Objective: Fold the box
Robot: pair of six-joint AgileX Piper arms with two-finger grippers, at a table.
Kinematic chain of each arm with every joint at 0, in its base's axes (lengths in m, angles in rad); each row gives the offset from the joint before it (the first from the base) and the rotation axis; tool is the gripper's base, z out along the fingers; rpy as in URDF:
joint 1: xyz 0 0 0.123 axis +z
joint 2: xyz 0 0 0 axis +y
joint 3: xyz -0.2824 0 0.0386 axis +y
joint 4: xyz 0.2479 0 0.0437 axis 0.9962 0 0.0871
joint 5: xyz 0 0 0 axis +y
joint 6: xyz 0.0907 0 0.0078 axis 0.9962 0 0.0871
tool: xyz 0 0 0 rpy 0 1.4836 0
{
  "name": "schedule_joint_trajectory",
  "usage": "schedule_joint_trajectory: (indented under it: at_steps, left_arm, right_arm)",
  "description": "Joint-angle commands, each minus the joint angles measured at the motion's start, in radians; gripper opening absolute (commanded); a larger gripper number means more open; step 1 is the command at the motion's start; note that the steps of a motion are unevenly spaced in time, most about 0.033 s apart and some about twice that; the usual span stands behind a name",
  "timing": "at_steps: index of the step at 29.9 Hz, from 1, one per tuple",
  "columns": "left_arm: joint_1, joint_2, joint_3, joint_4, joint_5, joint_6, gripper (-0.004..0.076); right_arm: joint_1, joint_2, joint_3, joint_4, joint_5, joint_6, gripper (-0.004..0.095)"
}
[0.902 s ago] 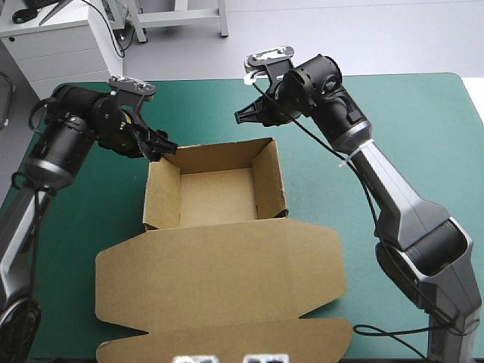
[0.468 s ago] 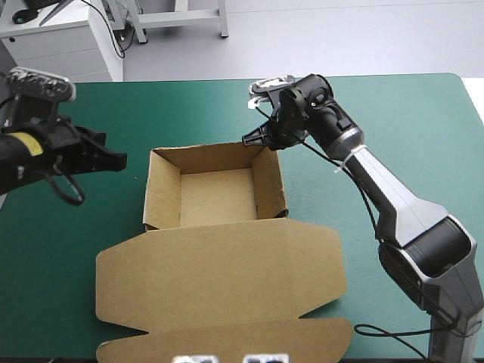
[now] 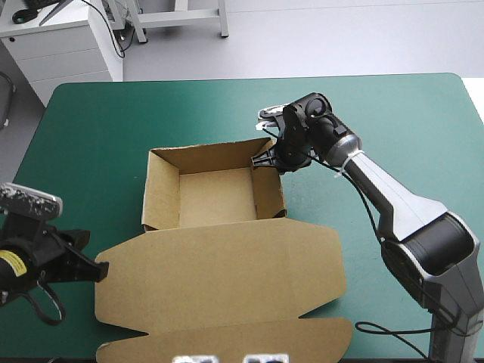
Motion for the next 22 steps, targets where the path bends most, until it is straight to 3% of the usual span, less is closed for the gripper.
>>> schedule_joint_trajectory:
  at_steps: [1, 10, 22]
  left_arm:
    - [-0.006, -0.063, 0.094, -0.003, 0.014, -0.006, -0.0008]
    - [-0.006, -0.152, 0.238, -0.003, 0.014, -0.016, -0.0008]
    - [-0.006, -0.152, 0.238, 0.04, 0.037, -0.039, -0.0008]
  right_arm:
    - [-0.004, -0.058, -0.023, 0.018, -0.032, -0.009, 0.0256]
    - [-0.004, -0.062, -0.1, -0.071, 0.013, -0.005, 0.0253]
    - [-0.004, -0.061, -0.147, 0.065, 0.013, 0.002, 0.0252]
